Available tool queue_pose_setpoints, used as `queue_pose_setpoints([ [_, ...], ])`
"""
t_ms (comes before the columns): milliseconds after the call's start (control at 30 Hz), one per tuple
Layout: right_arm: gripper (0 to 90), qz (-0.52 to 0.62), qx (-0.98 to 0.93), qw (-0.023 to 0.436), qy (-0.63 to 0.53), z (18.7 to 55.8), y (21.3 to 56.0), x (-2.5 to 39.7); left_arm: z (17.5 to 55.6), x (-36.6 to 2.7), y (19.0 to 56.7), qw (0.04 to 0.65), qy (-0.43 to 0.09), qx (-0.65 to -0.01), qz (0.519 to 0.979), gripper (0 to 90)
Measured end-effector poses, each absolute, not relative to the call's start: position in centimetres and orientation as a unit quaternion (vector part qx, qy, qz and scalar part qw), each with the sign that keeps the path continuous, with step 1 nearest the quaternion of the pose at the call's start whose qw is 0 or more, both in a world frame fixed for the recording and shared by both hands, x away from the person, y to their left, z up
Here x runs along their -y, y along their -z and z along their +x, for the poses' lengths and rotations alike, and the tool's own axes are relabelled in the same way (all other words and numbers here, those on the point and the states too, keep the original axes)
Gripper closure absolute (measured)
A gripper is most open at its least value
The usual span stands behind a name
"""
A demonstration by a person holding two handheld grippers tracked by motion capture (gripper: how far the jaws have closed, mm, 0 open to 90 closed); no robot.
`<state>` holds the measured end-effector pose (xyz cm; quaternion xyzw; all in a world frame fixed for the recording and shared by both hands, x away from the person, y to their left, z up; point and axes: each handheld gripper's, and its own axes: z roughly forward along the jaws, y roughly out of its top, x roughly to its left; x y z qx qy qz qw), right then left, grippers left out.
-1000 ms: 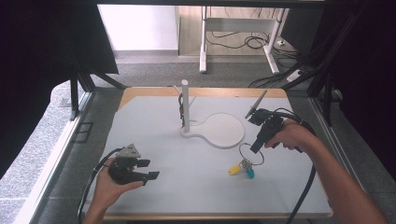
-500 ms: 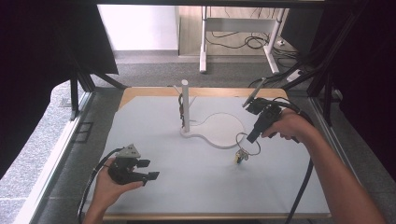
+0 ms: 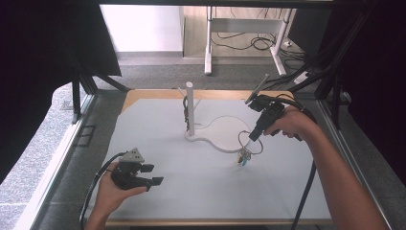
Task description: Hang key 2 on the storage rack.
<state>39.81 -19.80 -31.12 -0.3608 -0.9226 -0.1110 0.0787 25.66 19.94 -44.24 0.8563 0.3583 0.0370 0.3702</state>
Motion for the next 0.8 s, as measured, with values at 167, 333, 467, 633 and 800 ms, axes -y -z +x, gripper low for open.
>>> queue_pose_setpoints([
  [167, 87.5, -0.368, 0.920, 0.079, 0.111, 40.4, 30.9, 19.4, 25.7, -20.0, 44.3, 0.371, -0.036, -0.357, 0.857, 38.3],
  [333, 87.6, -0.371, 0.919, 0.074, 0.114, 40.8, 30.5, 19.0, 25.6, -20.0, 44.2, 0.371, -0.035, -0.358, 0.856, 38.3],
  [467, 87.6, -0.375, 0.916, 0.076, 0.121, 41.0, 30.3, 18.7, 25.6, -20.1, 44.2, 0.371, -0.035, -0.358, 0.856, 38.2],
  [633, 87.6, -0.374, 0.916, 0.077, 0.121, 41.3, 30.6, 18.3, 25.6, -20.1, 44.2, 0.373, -0.036, -0.357, 0.856, 38.2],
  [800, 87.6, -0.372, 0.918, 0.073, 0.119, 41.6, 30.7, 17.5, 25.6, -20.0, 44.3, 0.370, -0.035, -0.358, 0.857, 38.2],
])
